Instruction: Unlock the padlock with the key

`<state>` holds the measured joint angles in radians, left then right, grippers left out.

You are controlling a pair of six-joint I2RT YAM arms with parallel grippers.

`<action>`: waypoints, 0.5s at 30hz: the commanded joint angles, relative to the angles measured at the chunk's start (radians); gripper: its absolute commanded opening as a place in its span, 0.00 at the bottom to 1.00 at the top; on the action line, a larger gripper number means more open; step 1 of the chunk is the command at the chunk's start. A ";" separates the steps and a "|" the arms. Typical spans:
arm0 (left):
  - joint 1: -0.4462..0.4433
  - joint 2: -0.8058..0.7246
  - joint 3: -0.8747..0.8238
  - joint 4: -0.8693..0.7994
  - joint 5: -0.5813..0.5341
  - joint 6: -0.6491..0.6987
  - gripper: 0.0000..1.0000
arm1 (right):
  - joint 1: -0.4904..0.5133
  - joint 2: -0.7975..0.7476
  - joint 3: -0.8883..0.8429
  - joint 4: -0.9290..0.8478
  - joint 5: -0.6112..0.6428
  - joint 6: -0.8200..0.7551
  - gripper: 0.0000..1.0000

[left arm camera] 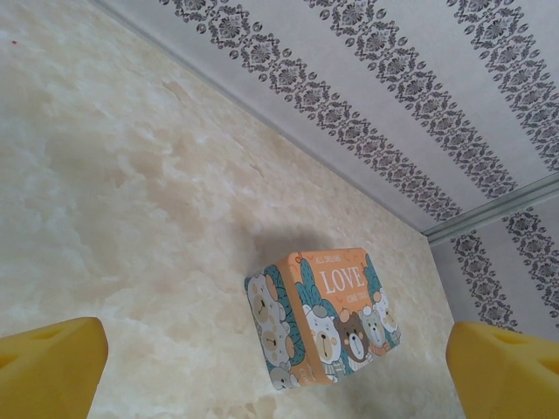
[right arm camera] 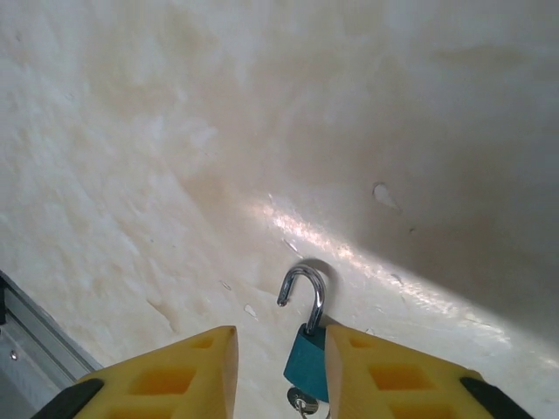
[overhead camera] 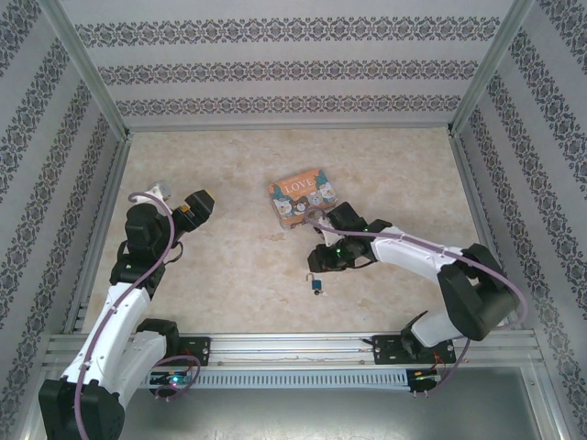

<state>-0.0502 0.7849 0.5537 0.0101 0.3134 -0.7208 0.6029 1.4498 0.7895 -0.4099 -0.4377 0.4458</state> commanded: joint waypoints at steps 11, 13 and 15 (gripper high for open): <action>0.028 -0.004 0.047 -0.024 -0.121 0.139 0.99 | -0.131 -0.251 -0.053 0.179 0.287 0.002 0.52; 0.030 0.008 0.061 -0.029 -0.149 0.163 0.99 | -0.148 -0.283 -0.063 0.223 0.333 -0.014 0.55; 0.033 0.023 0.079 -0.035 -0.173 0.191 0.99 | -0.172 -0.321 -0.080 0.271 0.378 -0.035 0.58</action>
<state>-0.0322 0.7975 0.5797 -0.0010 0.2008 -0.6056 0.4545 1.1751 0.7353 -0.2295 -0.1684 0.4416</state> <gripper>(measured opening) 0.993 0.568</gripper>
